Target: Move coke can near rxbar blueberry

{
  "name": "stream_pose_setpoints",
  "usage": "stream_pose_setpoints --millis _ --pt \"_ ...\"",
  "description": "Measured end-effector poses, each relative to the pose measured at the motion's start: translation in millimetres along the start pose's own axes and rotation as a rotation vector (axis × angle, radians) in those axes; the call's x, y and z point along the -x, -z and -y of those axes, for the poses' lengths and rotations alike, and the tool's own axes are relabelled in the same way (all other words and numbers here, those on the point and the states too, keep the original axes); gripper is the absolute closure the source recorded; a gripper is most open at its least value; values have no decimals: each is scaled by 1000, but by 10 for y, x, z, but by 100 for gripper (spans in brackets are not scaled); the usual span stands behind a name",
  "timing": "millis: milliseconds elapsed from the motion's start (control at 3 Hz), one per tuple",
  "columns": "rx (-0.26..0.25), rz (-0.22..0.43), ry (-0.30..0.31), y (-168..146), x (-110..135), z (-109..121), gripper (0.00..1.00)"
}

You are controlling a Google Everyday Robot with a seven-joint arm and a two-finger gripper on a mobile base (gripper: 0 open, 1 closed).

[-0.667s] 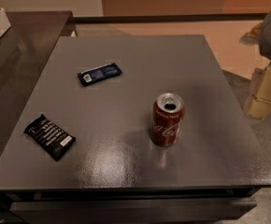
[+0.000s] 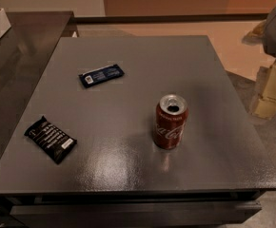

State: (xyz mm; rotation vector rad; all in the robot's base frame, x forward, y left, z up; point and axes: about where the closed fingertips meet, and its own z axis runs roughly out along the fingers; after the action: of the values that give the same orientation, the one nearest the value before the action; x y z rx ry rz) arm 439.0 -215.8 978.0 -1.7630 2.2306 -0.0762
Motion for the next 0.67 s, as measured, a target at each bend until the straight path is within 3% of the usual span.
stream_pose_setpoints --millis 667 --pt "124 111 72 -273 385 -324 0"
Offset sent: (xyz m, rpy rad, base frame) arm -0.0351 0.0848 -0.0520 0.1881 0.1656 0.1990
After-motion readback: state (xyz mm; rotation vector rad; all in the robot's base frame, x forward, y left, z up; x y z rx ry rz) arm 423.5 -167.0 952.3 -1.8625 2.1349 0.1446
